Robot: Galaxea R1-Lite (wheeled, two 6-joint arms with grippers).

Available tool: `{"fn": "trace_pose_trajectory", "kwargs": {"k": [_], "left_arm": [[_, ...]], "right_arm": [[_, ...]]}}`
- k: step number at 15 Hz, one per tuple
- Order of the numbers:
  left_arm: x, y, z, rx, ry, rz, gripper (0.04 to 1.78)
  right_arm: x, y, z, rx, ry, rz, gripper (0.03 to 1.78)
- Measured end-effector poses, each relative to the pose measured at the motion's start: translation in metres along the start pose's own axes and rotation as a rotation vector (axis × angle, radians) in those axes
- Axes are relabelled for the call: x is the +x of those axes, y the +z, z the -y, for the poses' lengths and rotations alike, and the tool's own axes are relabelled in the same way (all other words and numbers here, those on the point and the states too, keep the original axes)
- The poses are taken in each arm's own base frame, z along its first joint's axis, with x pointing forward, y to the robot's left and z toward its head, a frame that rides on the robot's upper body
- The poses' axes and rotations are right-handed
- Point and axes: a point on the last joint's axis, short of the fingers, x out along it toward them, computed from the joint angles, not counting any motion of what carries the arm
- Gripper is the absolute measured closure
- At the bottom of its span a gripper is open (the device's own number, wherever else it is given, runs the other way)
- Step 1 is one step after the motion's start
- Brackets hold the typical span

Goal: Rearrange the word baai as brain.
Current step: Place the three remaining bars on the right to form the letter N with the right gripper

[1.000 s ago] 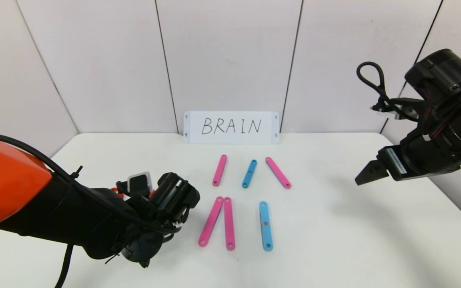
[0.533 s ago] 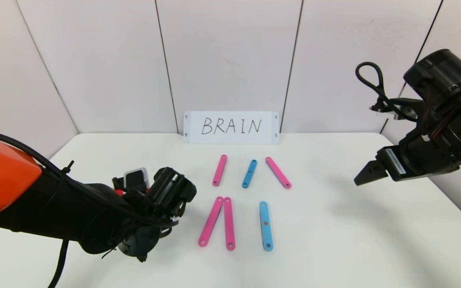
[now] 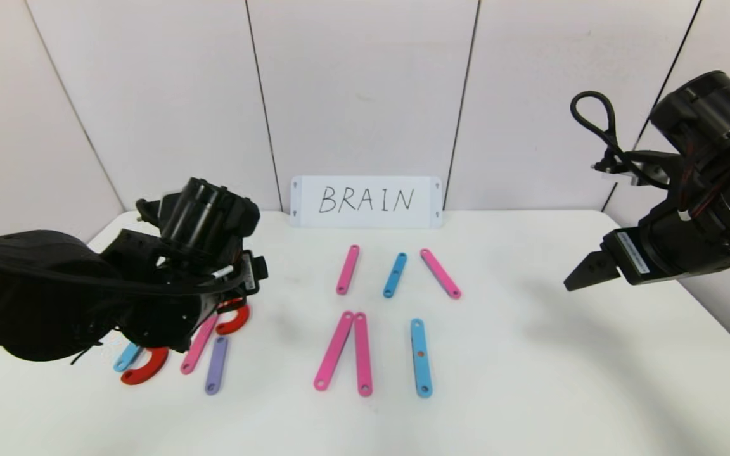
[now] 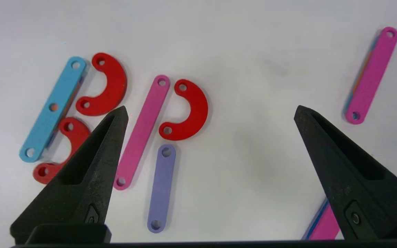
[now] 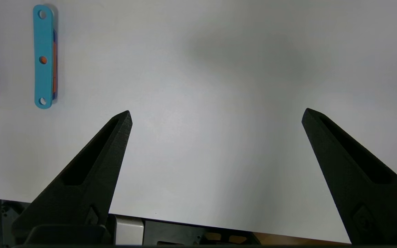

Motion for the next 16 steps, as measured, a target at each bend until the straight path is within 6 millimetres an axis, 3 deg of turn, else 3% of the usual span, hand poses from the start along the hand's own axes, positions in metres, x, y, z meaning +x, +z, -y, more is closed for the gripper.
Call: {"fn": "trace_pose_trajectory", "kwargs": {"k": [3,7,12,16], "left_arm": [[-0.023,0.013,-0.014,0.037,-0.014,0.025,0.13],[-0.043,0.035,-0.017,0.071,-0.063,0.086,0.13],[-0.075,0.059,-0.030,0.210,-0.206,0.106,0.13],[-0.084,0.069,-0.051,0.201,-0.279,0.071,0.13]], "right_arm": [[-0.004,-0.002,0.000,-0.002,0.003,0.009,0.09],[-0.008,-0.002,0.000,0.000,0.008,0.033,0.09],[-0.007,0.003,-0.002,0.013,0.017,0.108,0.09],[0.002,0.011,-0.020,-0.032,0.057,0.204,0.09]]}}
